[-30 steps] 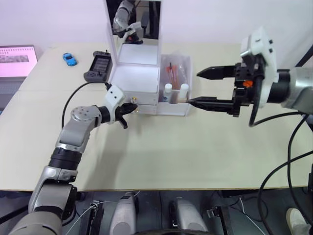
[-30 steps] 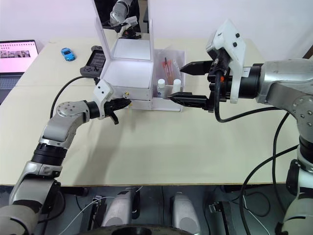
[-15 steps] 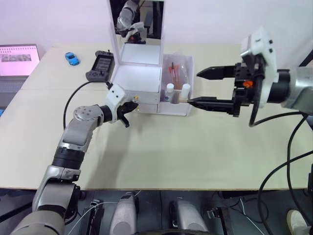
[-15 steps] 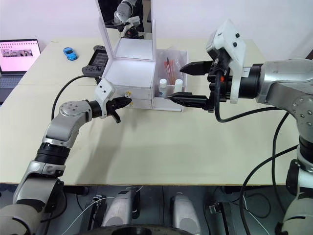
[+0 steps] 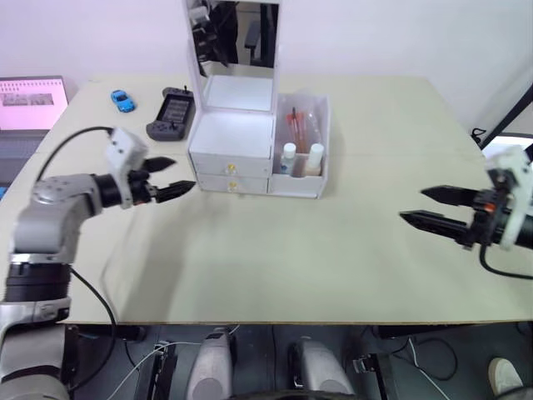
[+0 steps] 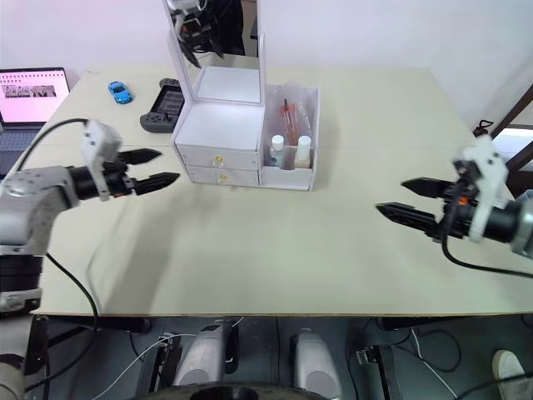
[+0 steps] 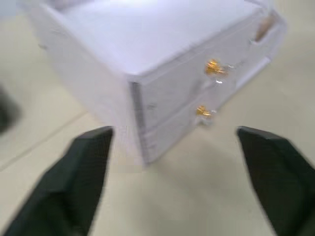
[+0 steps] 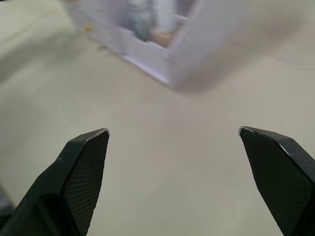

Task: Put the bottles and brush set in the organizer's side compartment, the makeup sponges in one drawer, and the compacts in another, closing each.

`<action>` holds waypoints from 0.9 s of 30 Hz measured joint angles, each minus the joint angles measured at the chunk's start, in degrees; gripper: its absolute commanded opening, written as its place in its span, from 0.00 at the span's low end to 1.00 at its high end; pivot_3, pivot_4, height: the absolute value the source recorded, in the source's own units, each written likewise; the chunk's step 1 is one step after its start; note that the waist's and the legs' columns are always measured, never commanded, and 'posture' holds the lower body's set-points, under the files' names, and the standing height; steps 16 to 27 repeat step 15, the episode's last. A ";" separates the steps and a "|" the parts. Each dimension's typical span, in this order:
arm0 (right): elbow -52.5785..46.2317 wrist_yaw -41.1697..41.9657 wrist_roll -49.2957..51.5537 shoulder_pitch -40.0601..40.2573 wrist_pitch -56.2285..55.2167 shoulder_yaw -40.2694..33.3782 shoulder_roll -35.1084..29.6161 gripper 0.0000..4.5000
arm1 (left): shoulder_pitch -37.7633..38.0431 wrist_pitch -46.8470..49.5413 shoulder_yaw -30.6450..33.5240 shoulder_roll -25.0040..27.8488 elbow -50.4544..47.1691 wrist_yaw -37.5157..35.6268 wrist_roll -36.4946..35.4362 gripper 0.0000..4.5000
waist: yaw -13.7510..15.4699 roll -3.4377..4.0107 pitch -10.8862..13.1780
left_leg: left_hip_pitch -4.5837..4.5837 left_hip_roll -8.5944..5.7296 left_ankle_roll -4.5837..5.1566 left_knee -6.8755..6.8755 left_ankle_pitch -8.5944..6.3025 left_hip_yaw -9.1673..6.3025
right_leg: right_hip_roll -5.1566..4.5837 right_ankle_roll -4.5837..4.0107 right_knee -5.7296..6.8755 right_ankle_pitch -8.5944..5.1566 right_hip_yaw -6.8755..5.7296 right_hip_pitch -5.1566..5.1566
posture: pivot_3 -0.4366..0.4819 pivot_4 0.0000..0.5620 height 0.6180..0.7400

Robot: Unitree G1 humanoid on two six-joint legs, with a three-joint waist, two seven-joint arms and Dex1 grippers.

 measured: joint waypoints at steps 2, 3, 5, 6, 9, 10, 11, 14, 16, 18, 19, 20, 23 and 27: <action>-0.58 0.05 -2.05 3.53 -2.94 -2.60 1.33 1.00 | -0.37 -0.83 1.34 0.53 3.12 0.44 0.05 0.99 | -0.05 0.01 -0.01 | 0.10 0.00 -0.01 -0.03 -0.01 -0.01 | 0.01 0.01 -0.01 -0.02 -0.01 0.09 | 0.48 0.27 1.00; -0.60 0.18 -3.55 5.62 -4.97 -3.62 1.99 1.00 | -0.44 -1.45 1.72 0.96 5.31 0.57 0.19 0.99 | -0.04 0.01 -0.01 | 0.11 0.00 -0.01 -0.06 -0.01 -0.01 | 0.02 0.02 -0.02 -0.02 -0.01 0.10 | 0.48 0.27 1.00; 0.55 0.19 -6.48 8.93 -8.74 -5.28 4.12 1.00 | -0.09 -3.16 2.19 2.11 9.80 1.16 1.19 0.99 | -0.05 0.00 0.00 | 0.11 -0.01 -0.01 -0.09 -0.01 0.01 | 0.01 0.02 -0.06 -0.02 0.00 0.10 | 0.48 0.27 1.00; 1.50 -0.09 -8.07 9.89 -11.12 -5.63 5.40 1.00 | -0.12 -4.22 2.21 2.39 11.62 1.59 1.93 0.99 | -0.06 0.00 0.00 | 0.11 -0.01 -0.01 -0.08 -0.01 0.01 | 0.01 0.02 -0.07 -0.02 0.00 0.11 | 0.48 0.27 1.00; 3.27 -1.27 -11.58 10.99 -16.44 -5.79 7.82 1.00 | -0.16 -6.78 2.10 2.39 14.34 2.84 3.39 0.99 | -0.08 0.00 0.00 | 0.11 -0.01 -0.02 -0.08 -0.01 0.02 | -0.02 0.02 -0.08 -0.02 0.00 0.11 | 0.48 0.27 1.00; 3.89 -2.11 -12.80 10.97 -18.75 -5.78 8.91 1.00 | -0.25 -8.07 2.04 2.28 15.24 3.93 4.19 0.99 | -0.06 0.00 0.00 | 0.11 -0.01 -0.02 -0.08 -0.01 0.02 | -0.02 0.02 -0.08 -0.02 0.00 0.11 | 0.48 0.27 1.00; 4.42 -2.74 -13.64 10.97 -20.26 -5.78 9.73 1.00 | -0.28 -9.05 1.99 2.27 15.80 4.78 4.86 0.99 | -0.01 0.00 0.00 | 0.11 -0.01 -0.02 -0.08 -0.01 0.02 | -0.02 0.02 -0.08 -0.02 0.00 0.12 | 0.48 0.27 1.00; 6.03 -4.39 -15.54 10.57 -24.26 -5.65 11.73 1.00 | -0.27 -10.84 1.92 2.14 16.37 5.74 5.67 0.99 | 0.05 0.00 0.00 | 0.11 -0.01 -0.02 -0.09 -0.01 0.03 | -0.03 0.02 -0.08 -0.02 0.00 0.12 | 0.48 0.27 1.00; 6.58 -4.88 -16.05 10.30 -25.24 -5.34 11.88 1.00 | -0.24 -11.26 1.92 2.11 16.37 5.83 5.71 0.99 | 0.02 0.00 0.00 | 0.11 -0.01 -0.02 -0.09 -0.01 0.04 | -0.03 0.02 -0.08 -0.02 0.00 0.11 | 0.48 0.27 1.00; 6.58 -4.88 -16.05 10.30 -25.24 -5.34 11.88 1.00 | -0.24 -11.26 1.92 2.11 16.37 5.83 5.71 0.99 | 0.02 0.00 0.00 | 0.11 -0.01 -0.02 -0.09 -0.01 0.04 | -0.03 0.02 -0.08 -0.02 0.00 0.11 | 0.48 0.27 1.00; 6.58 -4.88 -16.05 10.30 -25.24 -5.34 11.88 1.00 | -0.24 -11.26 1.92 2.11 16.37 5.83 5.71 0.99 | 0.02 0.00 0.00 | 0.11 -0.01 -0.02 -0.09 -0.01 0.04 | -0.03 0.02 -0.08 -0.02 0.00 0.11 | 0.48 0.27 1.00; 6.58 -4.88 -16.05 10.30 -25.24 -5.34 11.88 1.00 | -0.24 -11.26 1.92 2.11 16.37 5.83 5.71 0.99 | 0.02 0.00 0.00 | 0.11 -0.01 -0.02 -0.09 -0.01 0.04 | -0.03 0.02 -0.08 -0.02 0.00 0.11 | 0.48 0.27 1.00; 6.58 -4.88 -16.05 10.30 -25.24 -5.34 11.88 1.00 | -0.24 -11.26 1.92 2.11 16.37 5.83 5.71 0.99 | 0.02 0.00 0.00 | 0.11 -0.01 -0.02 -0.09 -0.01 0.04 | -0.03 0.02 -0.08 -0.02 0.00 0.11 | 0.48 0.27 1.00; 6.58 -4.88 -16.05 10.30 -25.24 -5.34 11.88 1.00 | -0.24 -11.26 1.92 2.11 16.37 5.83 5.71 0.99 | 0.02 0.00 0.00 | 0.11 -0.01 -0.02 -0.09 -0.01 0.04 | -0.03 0.02 -0.08 -0.02 0.00 0.11 | 0.48 0.27 1.00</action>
